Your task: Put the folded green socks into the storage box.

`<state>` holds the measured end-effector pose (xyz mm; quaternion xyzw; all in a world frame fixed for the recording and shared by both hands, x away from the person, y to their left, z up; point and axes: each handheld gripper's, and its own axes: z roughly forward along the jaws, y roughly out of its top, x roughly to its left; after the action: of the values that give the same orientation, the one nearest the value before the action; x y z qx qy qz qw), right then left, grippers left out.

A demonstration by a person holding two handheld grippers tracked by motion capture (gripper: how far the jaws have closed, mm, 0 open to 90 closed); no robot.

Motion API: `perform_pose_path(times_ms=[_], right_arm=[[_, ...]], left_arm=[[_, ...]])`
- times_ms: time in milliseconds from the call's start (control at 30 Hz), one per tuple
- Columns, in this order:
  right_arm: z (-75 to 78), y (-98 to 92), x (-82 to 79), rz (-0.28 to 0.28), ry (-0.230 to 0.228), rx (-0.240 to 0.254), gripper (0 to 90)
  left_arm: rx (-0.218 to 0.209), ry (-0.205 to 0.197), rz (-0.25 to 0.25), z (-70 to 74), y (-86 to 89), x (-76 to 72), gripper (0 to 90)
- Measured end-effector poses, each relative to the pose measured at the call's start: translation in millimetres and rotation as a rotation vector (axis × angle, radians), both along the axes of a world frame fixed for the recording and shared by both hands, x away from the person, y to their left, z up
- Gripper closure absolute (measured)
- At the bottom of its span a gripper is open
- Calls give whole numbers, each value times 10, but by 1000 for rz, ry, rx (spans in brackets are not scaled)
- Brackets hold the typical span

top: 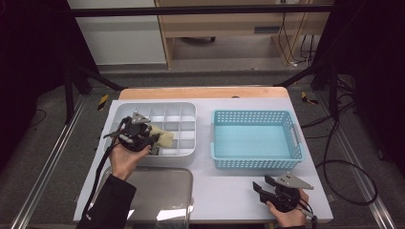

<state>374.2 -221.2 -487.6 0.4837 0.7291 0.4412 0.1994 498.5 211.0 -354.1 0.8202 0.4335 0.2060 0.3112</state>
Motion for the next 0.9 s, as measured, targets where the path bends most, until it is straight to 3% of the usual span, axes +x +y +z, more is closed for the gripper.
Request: perform_pose_path(times_ms=[633,900], right_arm=[[-8,1,4,4,4,3,447],[-13,11,8,9,3,1,450]], left_arm=[[124,66,-15,-319,-222,135,721],[142,65,-8,-291,-191,112,722]])
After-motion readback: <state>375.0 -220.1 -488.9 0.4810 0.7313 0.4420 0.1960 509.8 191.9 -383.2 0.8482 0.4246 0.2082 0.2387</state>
